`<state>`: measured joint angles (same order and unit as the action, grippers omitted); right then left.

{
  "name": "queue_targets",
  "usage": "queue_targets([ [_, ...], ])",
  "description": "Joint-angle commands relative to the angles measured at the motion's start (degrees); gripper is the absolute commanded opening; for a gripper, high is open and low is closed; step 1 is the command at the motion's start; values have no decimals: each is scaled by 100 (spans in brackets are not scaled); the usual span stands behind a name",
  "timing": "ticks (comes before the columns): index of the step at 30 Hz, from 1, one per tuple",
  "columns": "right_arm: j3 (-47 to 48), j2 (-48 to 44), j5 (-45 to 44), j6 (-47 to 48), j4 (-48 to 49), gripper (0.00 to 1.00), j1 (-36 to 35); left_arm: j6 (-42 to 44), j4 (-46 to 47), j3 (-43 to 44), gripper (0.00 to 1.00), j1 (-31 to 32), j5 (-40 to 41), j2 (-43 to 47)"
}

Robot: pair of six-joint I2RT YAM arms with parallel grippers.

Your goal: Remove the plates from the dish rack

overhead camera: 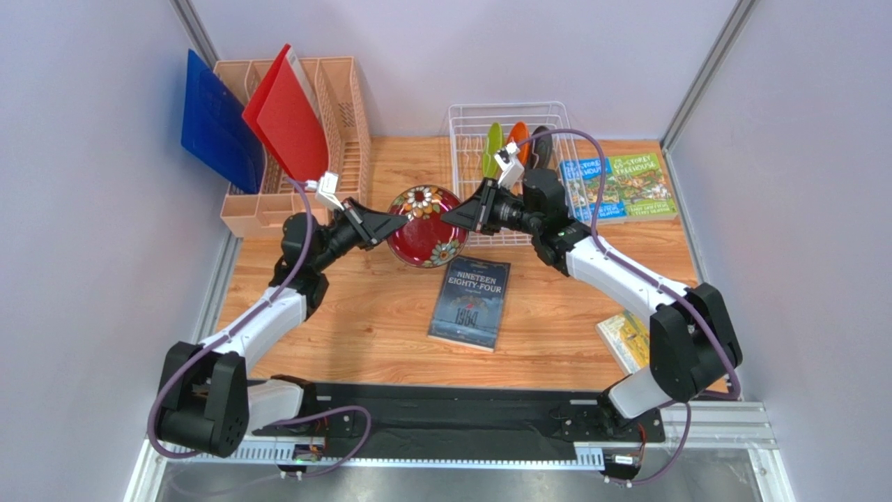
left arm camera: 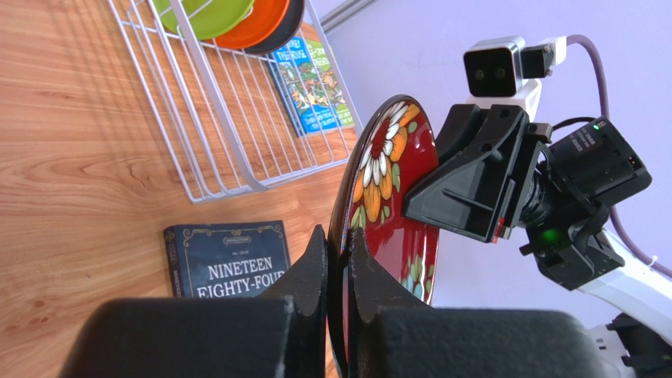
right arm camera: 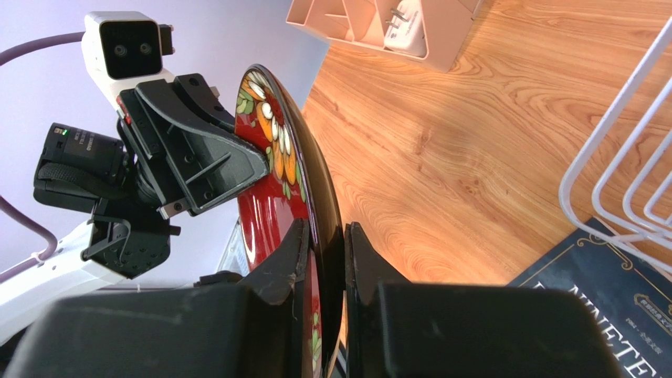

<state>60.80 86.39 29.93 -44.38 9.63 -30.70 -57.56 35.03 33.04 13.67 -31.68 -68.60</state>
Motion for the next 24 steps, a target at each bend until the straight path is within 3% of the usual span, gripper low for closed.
queue_targets([
  [1,363,123,320,-150,786,0,-121,465,-13,-34,0,101,-13,-101],
  [4,494,246,355,-71,664,1,-129,509,-75,-78,0,109,83,-40],
  [8,732,308,189,271,40,53,-121,754,-750,-78,0,101,645,276],
  [11,872,203,-337,667,-609,74,-77,991,-1339,-78,0,101,1171,645],
  [18,1039,-175,-1751,1449,-1822,80,81,1519,-2876,-157,0,101,2516,1444],
  [24,1198,-359,-2236,1862,-2254,82,222,1476,-3247,-710,0,83,3150,1858],
])
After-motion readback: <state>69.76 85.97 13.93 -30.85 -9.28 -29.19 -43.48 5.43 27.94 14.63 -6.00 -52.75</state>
